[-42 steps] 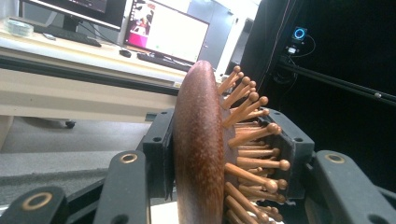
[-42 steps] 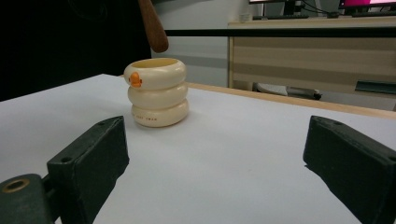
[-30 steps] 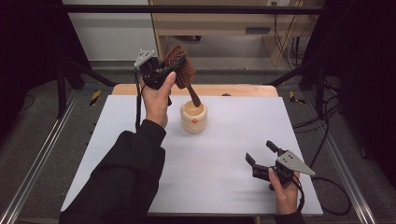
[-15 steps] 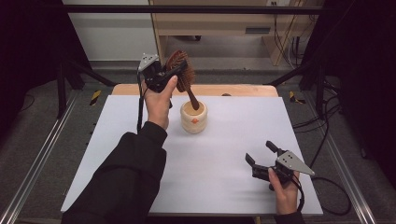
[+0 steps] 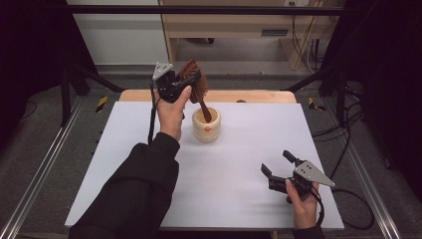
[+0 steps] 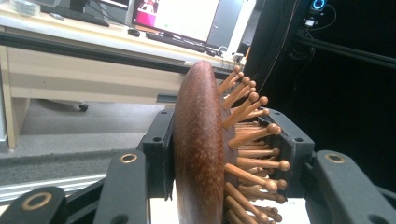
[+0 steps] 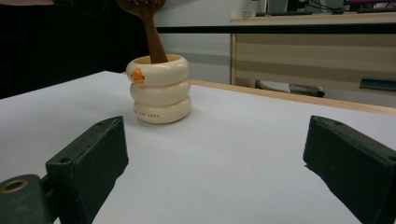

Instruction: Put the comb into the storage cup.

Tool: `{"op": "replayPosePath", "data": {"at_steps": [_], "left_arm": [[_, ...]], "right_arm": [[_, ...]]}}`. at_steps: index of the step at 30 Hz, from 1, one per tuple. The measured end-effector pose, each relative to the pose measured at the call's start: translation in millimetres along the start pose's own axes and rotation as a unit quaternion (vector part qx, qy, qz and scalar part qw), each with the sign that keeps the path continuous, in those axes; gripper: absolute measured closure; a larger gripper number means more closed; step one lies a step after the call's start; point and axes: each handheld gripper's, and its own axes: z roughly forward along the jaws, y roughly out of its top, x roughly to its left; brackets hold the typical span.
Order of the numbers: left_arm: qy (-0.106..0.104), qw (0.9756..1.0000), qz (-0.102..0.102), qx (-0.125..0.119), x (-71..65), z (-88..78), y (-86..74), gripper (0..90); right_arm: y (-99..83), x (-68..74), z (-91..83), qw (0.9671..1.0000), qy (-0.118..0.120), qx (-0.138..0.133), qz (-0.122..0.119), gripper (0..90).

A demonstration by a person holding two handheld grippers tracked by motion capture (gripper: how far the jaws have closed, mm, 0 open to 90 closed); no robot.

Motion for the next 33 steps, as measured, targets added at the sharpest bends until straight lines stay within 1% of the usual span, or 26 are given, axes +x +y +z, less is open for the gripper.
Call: {"op": "replayPosePath", "data": {"at_steps": [7, 12, 16, 20, 33], "left_arm": [[0.001, 1.0000, -0.004, 0.005, 1.6, 1.8, -6.2, 49.9], [-0.001, 1.0000, 0.002, 0.010, -0.9, 3.3, -9.5, 49.8], [-0.003, 0.9997, 0.014, 0.019, -3.6, 5.4, -13.6, 49.8], [-0.003, 0.9997, 0.009, 0.021, -3.6, 6.8, -17.9, 49.8], [0.000, 0.9996, 0.005, 0.027, -2.7, 8.8, -25.9, 49.8]], "right_arm": [[-0.2, 0.0, 0.3, 1.0000, 0.001, 0.001, 0.000, 6.6], [-0.4, 0.1, 0.5, 1.0000, 0.002, 0.002, 0.000, 6.7], [-0.6, 0.4, 0.6, 1.0000, 0.002, 0.002, 0.000, 6.7], [-0.7, 0.4, 0.7, 1.0000, 0.002, 0.003, 0.000, 6.7], [-0.7, 0.2, 0.4, 1.0000, 0.003, 0.003, 0.002, 6.7]]}}
